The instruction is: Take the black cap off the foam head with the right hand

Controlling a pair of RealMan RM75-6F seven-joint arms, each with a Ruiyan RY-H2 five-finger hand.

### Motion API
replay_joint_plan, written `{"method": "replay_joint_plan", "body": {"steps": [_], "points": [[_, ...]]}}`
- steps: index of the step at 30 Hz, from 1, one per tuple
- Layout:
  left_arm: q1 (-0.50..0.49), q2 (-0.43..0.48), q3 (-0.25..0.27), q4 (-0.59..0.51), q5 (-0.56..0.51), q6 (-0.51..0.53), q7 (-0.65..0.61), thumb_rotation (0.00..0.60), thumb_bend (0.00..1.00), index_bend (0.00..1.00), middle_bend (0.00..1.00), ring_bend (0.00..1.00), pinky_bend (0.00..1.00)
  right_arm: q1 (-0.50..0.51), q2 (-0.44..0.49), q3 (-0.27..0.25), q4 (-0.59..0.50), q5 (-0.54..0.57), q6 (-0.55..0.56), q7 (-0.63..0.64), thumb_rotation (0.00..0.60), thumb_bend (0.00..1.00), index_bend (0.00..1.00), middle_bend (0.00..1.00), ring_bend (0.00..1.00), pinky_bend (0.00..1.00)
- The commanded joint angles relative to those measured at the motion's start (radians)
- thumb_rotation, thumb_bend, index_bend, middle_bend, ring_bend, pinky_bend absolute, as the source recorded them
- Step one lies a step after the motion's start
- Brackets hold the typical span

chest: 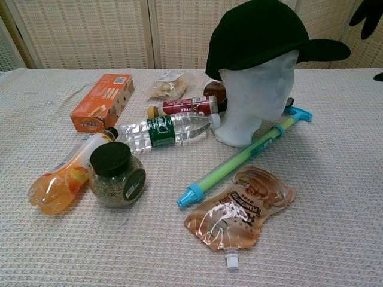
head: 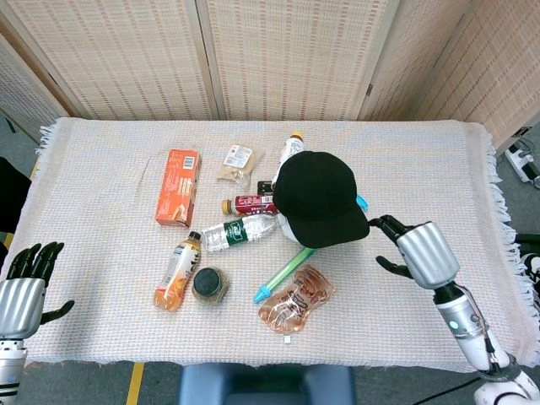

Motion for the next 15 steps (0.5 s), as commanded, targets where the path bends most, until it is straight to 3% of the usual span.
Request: {"method": "replay_joint_plan", "body": {"steps": [1,8,15], "points": [[0.0,0.002,0.0,-0.001,-0.003,-0.002,-0.004,0.6,0.08,0.1,0.14,0.09,0.13,0.036,-0.026,0.018,-0.004,0.011,-0.032,-0.015,0.6,0.14,0.33,0.39,0.83,0.98],[0.0,0.005,-0.002,0.0,-0.005,-0.005,-0.022,0.6,0.08,0.11,0.14,0.09,0.13,0.109,-0.081,0.037,0.02,0.04,-0.095,-0.05,0.6,0.25,0.4,0.4,0.84,0.99],[0.001,0.01,-0.002,-0.003,-0.008,-0.007,-0.04,0.6,0.08,0.11,0.14,0.09,0.14,0.15,-0.168,0.045,0.099,0.042,-0.078,-0.044,0.6,0.45,0.65,0.53,0.89,1.0]]}}
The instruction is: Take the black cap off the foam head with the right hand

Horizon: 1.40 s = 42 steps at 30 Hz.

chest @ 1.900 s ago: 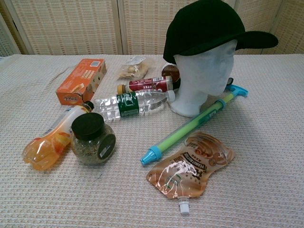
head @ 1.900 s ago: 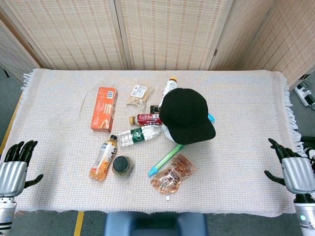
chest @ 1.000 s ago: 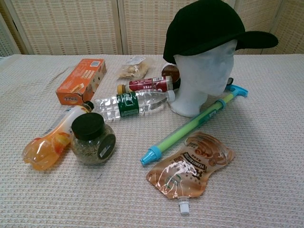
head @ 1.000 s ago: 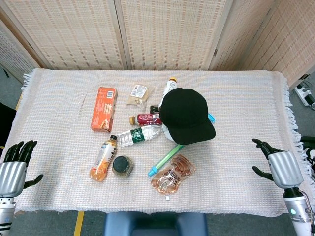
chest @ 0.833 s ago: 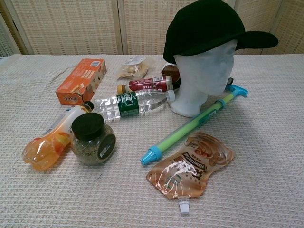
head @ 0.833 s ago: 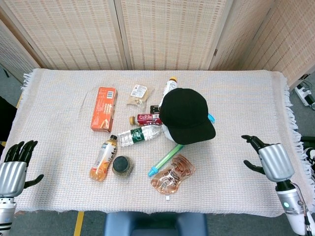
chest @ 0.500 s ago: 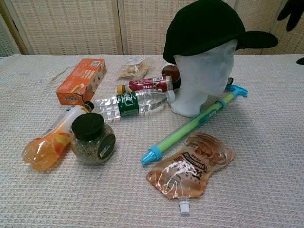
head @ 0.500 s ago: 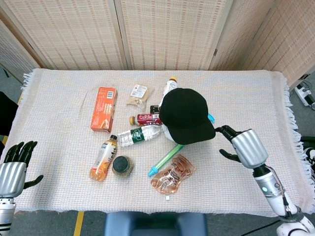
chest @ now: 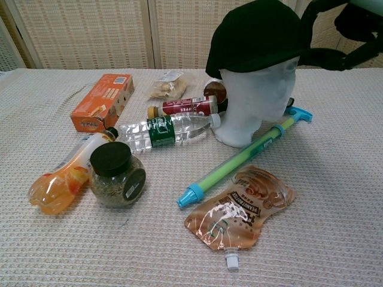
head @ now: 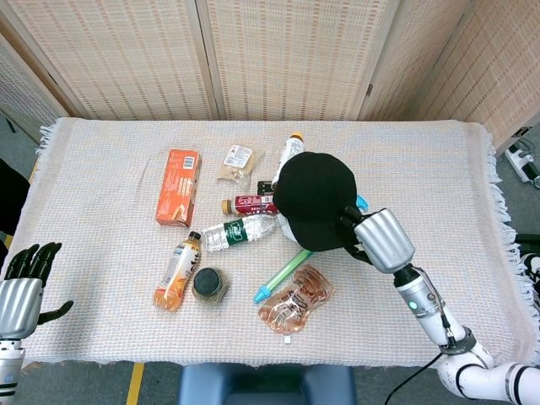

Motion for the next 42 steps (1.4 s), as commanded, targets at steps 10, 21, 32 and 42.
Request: {"method": "replay_joint_plan", "body": {"steps": [10,21,32,42], "points": [[-0.003,0.004,-0.002,-0.005,-0.006,-0.009,-0.009,0.6,0.08,0.11,0.13,0.09,0.13,0.044,-0.124,0.043,0.144,0.018,0.096,0.079,0.6,0.57,0.81,0.65,0.94,1.0],[-0.016,0.002,-0.004,-0.01,-0.014,-0.03,0.003,0.6,0.08,0.09,0.13,0.08,0.14,0.094,-0.182,0.139,0.23,0.094,0.153,0.108,0.6,0.62,0.85,0.7,0.96,1.0],[-0.027,-0.001,-0.004,-0.009,-0.023,-0.05,0.012,0.6,0.08,0.06,0.12,0.07,0.13,0.207,-0.231,0.224,0.419,0.189,0.098,0.085,0.6,0.64,0.85,0.7,0.97,1.0],[-0.039,-0.005,-0.004,-0.005,-0.031,-0.068,0.02,0.6,0.08,0.06,0.12,0.07,0.14,0.249,-0.214,0.233,0.573,0.244,0.052,0.089,0.6,0.64,0.86,0.7,0.97,1.0]]}}
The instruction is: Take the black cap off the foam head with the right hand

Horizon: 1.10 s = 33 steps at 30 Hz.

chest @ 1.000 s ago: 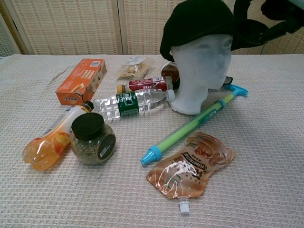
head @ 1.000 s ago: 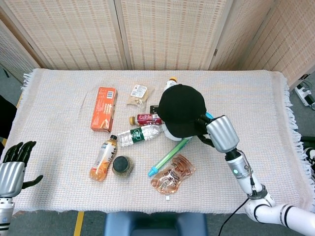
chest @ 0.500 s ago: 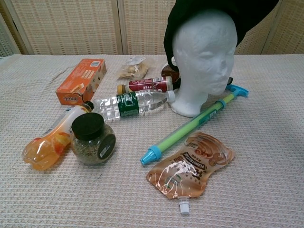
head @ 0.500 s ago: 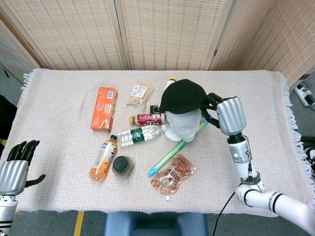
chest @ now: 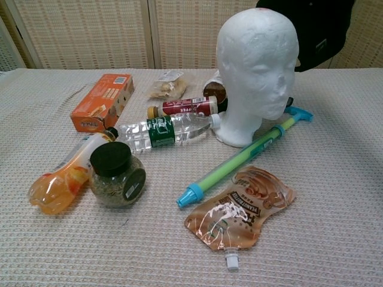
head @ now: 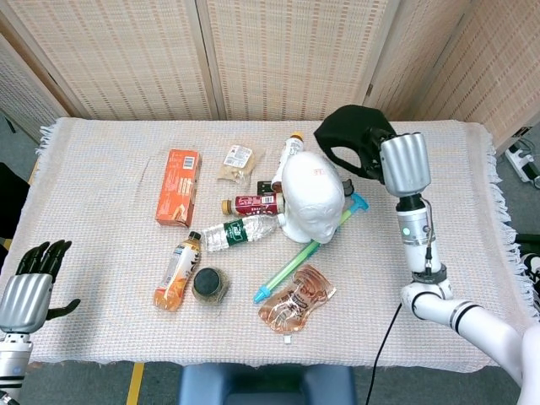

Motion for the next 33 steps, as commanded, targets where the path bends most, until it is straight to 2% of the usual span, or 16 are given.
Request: {"method": "replay_joint_plan", "body": {"steps": [1,6,13,21,26,33], "points": [[-0.004,-0.002,0.0,0.0,0.0,-0.004,0.003,0.6,0.08,0.05,0.12,0.07,0.13,0.002,0.022,-0.003,0.03,0.022,-0.018,0.004,0.6,0.64,0.86,0.7,0.97,1.0],[-0.007,-0.004,0.0,0.0,0.001,-0.006,0.006,0.6,0.08,0.05,0.12,0.07,0.14,-0.05,0.082,-0.051,0.003,0.02,-0.019,0.016,0.6,0.64,0.86,0.7,0.97,1.0],[-0.011,-0.006,0.001,-0.004,0.007,-0.004,0.006,0.6,0.08,0.05,0.12,0.07,0.13,-0.161,0.197,-0.158,-0.122,-0.013,-0.018,0.073,0.6,0.64,0.86,0.7,0.97,1.0],[-0.004,-0.001,0.004,-0.013,0.012,0.011,0.002,0.6,0.08,0.04,0.12,0.07,0.14,-0.247,0.283,-0.262,-0.239,-0.096,0.022,0.146,0.6,0.64,0.86,0.7,0.97,1.0],[0.002,0.001,0.008,-0.018,0.017,0.019,0.003,0.6,0.08,0.04,0.12,0.07,0.13,-0.267,0.278,-0.306,-0.242,-0.133,0.029,0.163,0.6,0.64,0.86,0.7,0.97,1.0],[0.004,0.003,0.011,-0.023,0.02,0.023,0.005,0.6,0.08,0.04,0.12,0.07,0.13,-0.257,0.191,-0.338,-0.137,-0.141,-0.011,0.158,0.6,0.64,0.86,0.7,0.95,1.0]]}}
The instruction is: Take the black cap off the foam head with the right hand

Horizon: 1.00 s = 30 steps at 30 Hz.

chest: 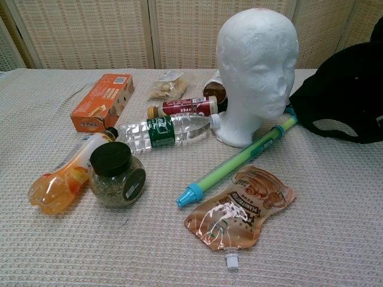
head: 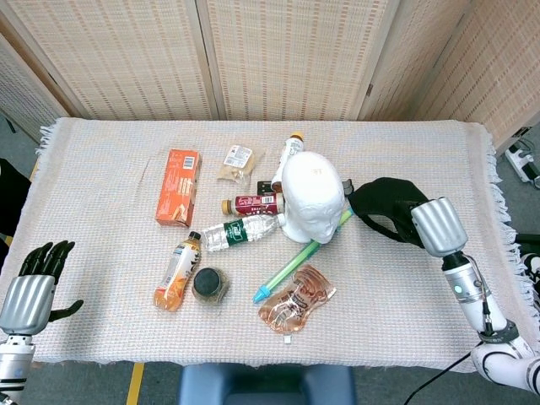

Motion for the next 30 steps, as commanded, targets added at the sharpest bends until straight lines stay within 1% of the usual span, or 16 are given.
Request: {"method": "replay_joint_plan", "body": {"steps": [1,2,3,5,7,8,9,10,12,14,16,18,24,26,28,30], "points": [[0.0,0.001,0.0,-0.001,0.0,0.0,0.0,0.6,0.08,0.04,0.12,0.07,0.13,0.006,-0.034,-0.011,0.041,-0.003,-0.015,-0.003,0.6,0.64,0.85,0.7,0.94,1.0],[0.0,0.001,0.0,-0.001,0.0,0.0,0.0,0.6,0.08,0.04,0.12,0.07,0.13,0.009,-0.049,-0.015,0.062,-0.003,-0.023,-0.007,0.6,0.62,0.82,0.7,0.9,1.0],[0.0,0.002,0.0,-0.002,-0.001,-0.001,-0.001,0.6,0.08,0.04,0.12,0.07,0.13,0.016,-0.074,-0.027,0.099,0.001,-0.057,-0.028,0.6,0.57,0.76,0.69,0.83,1.0],[0.001,0.001,0.001,-0.002,-0.002,-0.001,0.002,0.6,0.08,0.04,0.12,0.07,0.13,0.026,-0.113,-0.026,0.145,0.019,-0.089,-0.059,0.6,0.43,0.65,0.64,0.72,1.0],[0.001,0.001,0.001,-0.001,-0.003,-0.002,0.006,0.6,0.08,0.04,0.12,0.07,0.13,0.028,-0.135,-0.029,0.16,0.036,-0.114,-0.075,0.6,0.26,0.51,0.55,0.61,0.97],[0.001,0.001,0.001,-0.001,-0.004,-0.003,0.007,0.6,0.08,0.04,0.12,0.07,0.13,0.029,-0.14,-0.029,0.16,0.043,-0.124,-0.081,0.6,0.16,0.42,0.49,0.54,0.91],[0.0,0.001,0.001,-0.001,-0.005,-0.004,0.008,0.6,0.08,0.04,0.12,0.07,0.13,0.029,-0.141,-0.03,0.152,0.052,-0.139,-0.088,0.6,0.07,0.31,0.41,0.44,0.8],[0.0,0.0,0.001,0.0,-0.005,-0.004,0.008,0.6,0.08,0.04,0.12,0.07,0.13,0.029,-0.14,-0.031,0.142,0.058,-0.148,-0.091,0.6,0.02,0.22,0.35,0.36,0.68],[-0.001,0.0,0.001,0.002,-0.007,-0.006,0.007,0.6,0.08,0.03,0.12,0.07,0.14,0.029,-0.132,-0.031,0.119,0.068,-0.161,-0.103,0.591,0.0,0.08,0.25,0.23,0.5],[-0.002,-0.001,0.0,0.005,-0.008,-0.008,0.006,0.6,0.08,0.03,0.12,0.07,0.13,0.025,-0.116,-0.029,0.084,0.077,-0.166,-0.114,0.563,0.0,0.01,0.18,0.15,0.4],[-0.004,-0.002,0.0,0.009,-0.01,-0.011,0.006,0.6,0.08,0.03,0.12,0.07,0.13,0.017,-0.091,-0.027,0.042,0.088,-0.163,-0.124,0.524,0.0,0.0,0.15,0.12,0.36],[-0.005,-0.003,0.0,0.011,-0.011,-0.014,0.006,0.6,0.08,0.03,0.12,0.07,0.14,0.005,-0.062,-0.025,-0.004,0.095,-0.153,-0.128,0.503,0.0,0.0,0.14,0.11,0.36],[-0.007,-0.003,-0.003,0.019,-0.017,-0.019,-0.004,0.6,0.08,0.03,0.12,0.07,0.13,-0.073,0.081,-0.034,-0.195,0.088,-0.055,-0.135,0.497,0.0,0.0,0.14,0.14,0.36],[-0.008,-0.004,-0.003,0.02,-0.017,-0.02,-0.005,0.6,0.08,0.03,0.12,0.07,0.13,-0.104,0.121,-0.043,-0.243,0.079,-0.014,-0.147,0.499,0.0,0.01,0.17,0.16,0.36],[-0.008,-0.004,-0.004,0.021,-0.019,-0.022,-0.007,0.6,0.08,0.03,0.12,0.07,0.14,-0.144,0.16,-0.053,-0.294,0.08,0.032,-0.168,0.518,0.0,0.06,0.22,0.2,0.36],[-0.008,-0.004,-0.004,0.021,-0.02,-0.021,-0.007,0.6,0.08,0.03,0.12,0.07,0.14,-0.179,0.185,-0.064,-0.329,0.085,0.067,-0.191,0.578,0.0,0.14,0.27,0.23,0.39]]}}
